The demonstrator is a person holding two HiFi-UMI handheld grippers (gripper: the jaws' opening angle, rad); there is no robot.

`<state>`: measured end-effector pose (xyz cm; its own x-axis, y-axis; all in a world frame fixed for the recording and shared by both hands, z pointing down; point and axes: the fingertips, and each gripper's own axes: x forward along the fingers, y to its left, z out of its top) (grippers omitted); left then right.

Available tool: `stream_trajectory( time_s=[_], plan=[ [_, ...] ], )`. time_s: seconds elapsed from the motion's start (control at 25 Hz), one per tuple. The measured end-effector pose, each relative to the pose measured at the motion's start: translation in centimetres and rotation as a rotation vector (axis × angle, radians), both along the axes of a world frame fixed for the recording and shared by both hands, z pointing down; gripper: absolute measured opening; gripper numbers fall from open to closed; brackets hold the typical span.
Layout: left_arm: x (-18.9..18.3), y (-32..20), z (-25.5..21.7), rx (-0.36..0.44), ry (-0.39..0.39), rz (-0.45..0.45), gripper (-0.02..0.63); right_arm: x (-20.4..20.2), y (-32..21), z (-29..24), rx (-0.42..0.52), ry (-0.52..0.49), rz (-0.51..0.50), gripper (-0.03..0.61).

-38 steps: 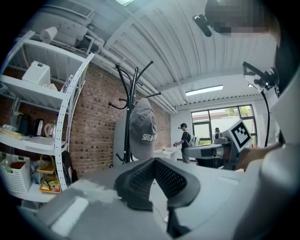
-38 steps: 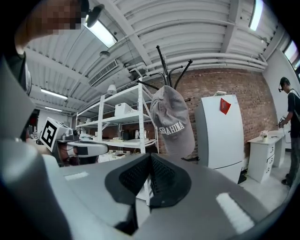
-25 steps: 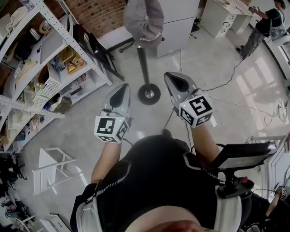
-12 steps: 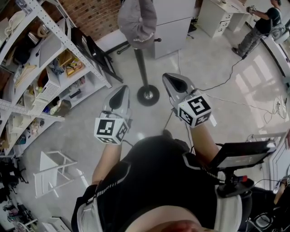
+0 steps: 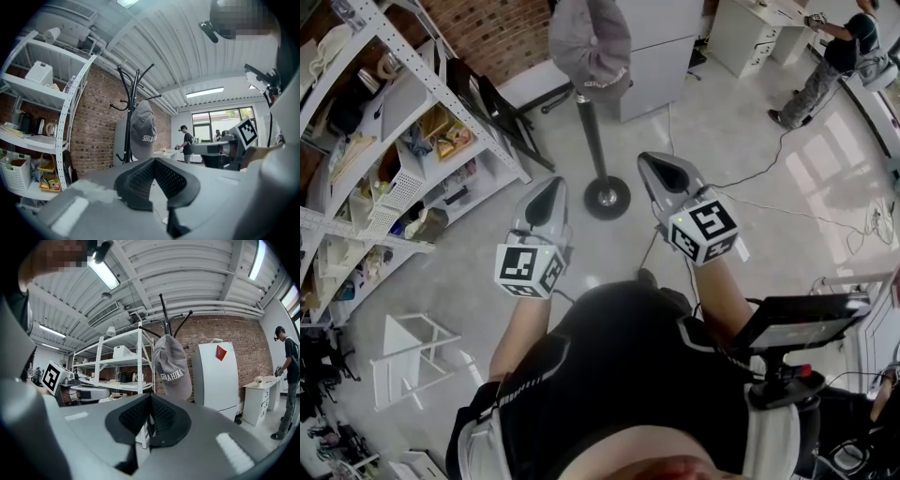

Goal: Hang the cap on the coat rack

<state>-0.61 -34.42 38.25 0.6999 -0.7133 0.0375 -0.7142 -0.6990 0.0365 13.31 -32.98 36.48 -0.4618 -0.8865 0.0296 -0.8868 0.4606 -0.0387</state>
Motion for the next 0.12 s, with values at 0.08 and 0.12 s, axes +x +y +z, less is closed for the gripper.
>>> stream_trajectory(
  time_s=[0.08,0.12],
  plan=[
    [-0.17,-0.15,0.03,-0.002,0.0,-0.002,0.004,-0.07,-0.21,-0.09,0.002,-0.001,0.0,0.008],
    [-0.24,-0.21,0.05,-0.003,0.0,-0.002,0.003,-0.11,-0.31,-0.14,0.002,-0.002,0.0,0.008]
  ],
)
